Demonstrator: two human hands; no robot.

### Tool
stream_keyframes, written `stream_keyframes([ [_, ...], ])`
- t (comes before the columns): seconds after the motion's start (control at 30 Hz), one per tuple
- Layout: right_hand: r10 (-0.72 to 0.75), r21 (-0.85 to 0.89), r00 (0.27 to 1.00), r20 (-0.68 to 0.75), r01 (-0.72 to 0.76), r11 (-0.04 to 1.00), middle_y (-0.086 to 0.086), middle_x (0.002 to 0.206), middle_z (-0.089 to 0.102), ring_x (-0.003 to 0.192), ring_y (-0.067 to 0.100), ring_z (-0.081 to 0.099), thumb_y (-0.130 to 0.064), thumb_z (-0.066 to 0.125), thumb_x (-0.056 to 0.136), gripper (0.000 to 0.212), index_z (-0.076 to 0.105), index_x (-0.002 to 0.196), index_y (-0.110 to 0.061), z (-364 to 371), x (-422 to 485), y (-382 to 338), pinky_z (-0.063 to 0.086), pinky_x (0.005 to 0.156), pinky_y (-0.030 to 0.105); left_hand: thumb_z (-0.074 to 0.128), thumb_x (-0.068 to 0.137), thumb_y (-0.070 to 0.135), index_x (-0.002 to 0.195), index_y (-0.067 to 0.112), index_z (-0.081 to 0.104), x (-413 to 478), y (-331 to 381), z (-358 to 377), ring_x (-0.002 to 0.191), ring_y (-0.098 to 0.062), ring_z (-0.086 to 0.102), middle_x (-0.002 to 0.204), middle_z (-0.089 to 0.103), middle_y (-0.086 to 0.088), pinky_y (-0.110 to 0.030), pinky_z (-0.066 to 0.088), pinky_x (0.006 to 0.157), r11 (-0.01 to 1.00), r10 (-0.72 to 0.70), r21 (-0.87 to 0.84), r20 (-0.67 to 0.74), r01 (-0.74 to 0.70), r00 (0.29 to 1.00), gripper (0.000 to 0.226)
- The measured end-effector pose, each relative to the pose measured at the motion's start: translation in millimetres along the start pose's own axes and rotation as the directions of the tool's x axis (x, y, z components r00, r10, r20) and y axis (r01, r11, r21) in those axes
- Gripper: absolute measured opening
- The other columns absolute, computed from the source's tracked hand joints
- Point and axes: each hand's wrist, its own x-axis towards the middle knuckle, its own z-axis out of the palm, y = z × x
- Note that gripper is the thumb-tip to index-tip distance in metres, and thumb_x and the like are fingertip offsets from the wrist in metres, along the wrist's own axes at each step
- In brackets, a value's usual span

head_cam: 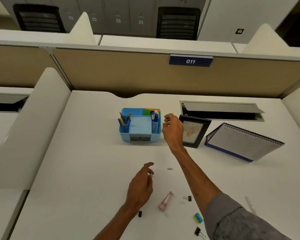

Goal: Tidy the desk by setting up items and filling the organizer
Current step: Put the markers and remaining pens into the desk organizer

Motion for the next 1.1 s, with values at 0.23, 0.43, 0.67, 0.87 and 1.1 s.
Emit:
stream_keyframes([
  [0.23,0.105,0.042,0.993,-0.047,-0.103,0.994,-0.006,0.112,0.070,0.091,0.006,0.063,-0.016,0.074,0.094,0.028,0.067,0.120,-0.023,-47.1,-88.6,63.6,0.052,0.084,0.016,0.047,0.108,0.023,0.146,0.043,0.041,1.6,49.2,32.0,0.110,-0.004,0.063,0.130,0.064,0.015,-0.021,0.051,0.099,0.997,0.062,0.052,0.042,-0.064,0.997,0.043],
  [0.43,0.281,0.037,0.958,-0.060,-0.279,0.960,-0.014,0.102,0.073,0.089,0.005,0.068,-0.021,0.066,0.099,0.012,0.070,0.108,-0.028,-117.1,-185.8,156.7,0.054,0.072,0.017,0.050,0.106,0.020,0.147,0.037,0.042,-19.0,109.3,88.2,0.114,-0.007,0.059,0.130,0.063,0.013,-0.028,0.056,0.092,0.940,0.302,0.121,0.142,-0.320,0.943,0.046],
  [0.67,0.462,0.069,0.879,-0.114,-0.457,0.887,-0.016,0.100,0.072,0.094,0.004,0.068,-0.019,0.065,0.100,0.013,0.070,0.108,-0.028,-194.9,-268.9,250.5,0.052,0.077,0.017,0.052,0.105,0.019,0.147,0.028,0.049,-46.2,195.6,180.1,0.125,-0.018,0.054,0.136,0.061,0.004,-0.036,0.056,0.087,0.788,0.524,0.181,0.304,-0.588,0.795,0.042],
  [0.87,0.548,0.130,0.828,-0.118,-0.534,0.835,-0.011,0.104,0.072,0.098,0.006,0.066,-0.019,0.067,0.099,0.011,0.071,0.107,-0.026,-225.8,-305.2,291.4,0.050,0.087,0.021,0.057,0.105,0.016,0.152,0.028,0.048,-54.2,235.7,238.5,0.145,-0.025,0.041,0.154,0.050,-0.003,-0.038,0.048,0.107,0.608,0.611,0.261,0.449,-0.750,0.652,0.049],
  [1.1,0.610,0.197,0.777,-0.152,-0.581,0.789,-0.012,0.101,0.072,0.094,0.002,0.066,-0.019,0.070,0.097,0.011,0.071,0.103,-0.028,-253.4,-327.2,319.2,0.048,0.077,0.013,0.053,0.102,0.002,0.156,0.028,0.038,-64.2,239.8,275.7,0.159,-0.028,0.018,0.165,0.032,-0.006,-0.044,0.022,0.126,0.339,0.609,0.381,0.608,-0.860,0.509,0.062],
])
